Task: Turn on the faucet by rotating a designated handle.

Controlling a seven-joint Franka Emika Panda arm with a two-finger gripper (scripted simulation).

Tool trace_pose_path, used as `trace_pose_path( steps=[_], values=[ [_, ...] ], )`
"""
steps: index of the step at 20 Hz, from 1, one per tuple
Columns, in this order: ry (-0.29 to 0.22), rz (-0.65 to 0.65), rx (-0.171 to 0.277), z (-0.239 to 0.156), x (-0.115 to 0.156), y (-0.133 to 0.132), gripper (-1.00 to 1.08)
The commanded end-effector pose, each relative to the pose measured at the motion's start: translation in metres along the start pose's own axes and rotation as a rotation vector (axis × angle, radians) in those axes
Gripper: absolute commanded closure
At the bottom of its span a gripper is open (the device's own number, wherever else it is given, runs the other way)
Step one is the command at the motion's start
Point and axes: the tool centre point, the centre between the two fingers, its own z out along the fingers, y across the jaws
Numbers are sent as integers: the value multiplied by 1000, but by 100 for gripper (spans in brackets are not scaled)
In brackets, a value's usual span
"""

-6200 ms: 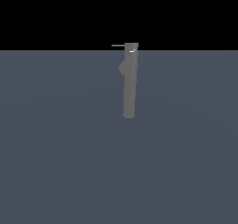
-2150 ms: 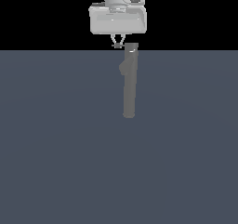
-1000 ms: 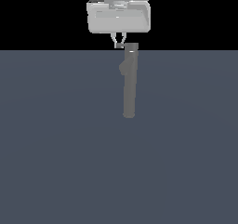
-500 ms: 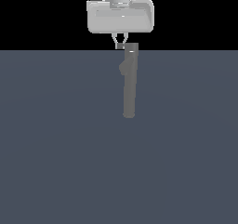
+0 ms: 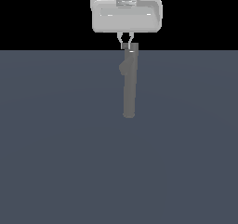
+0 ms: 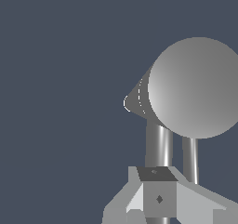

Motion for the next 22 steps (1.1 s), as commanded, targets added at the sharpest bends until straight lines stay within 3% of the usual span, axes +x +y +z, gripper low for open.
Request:
trace_pose_path(
  steps=[1, 9, 10, 11, 22],
  values=[
    [-1, 9, -2, 0, 3, 14, 108],
    [-8, 32, -6, -2, 17, 67, 108],
    [-8, 32, -6, -2, 17, 67, 108],
    [-32, -27, 9, 0, 4, 23, 108],
    [-18, 7, 0, -1, 39, 55, 108]
  ],
)
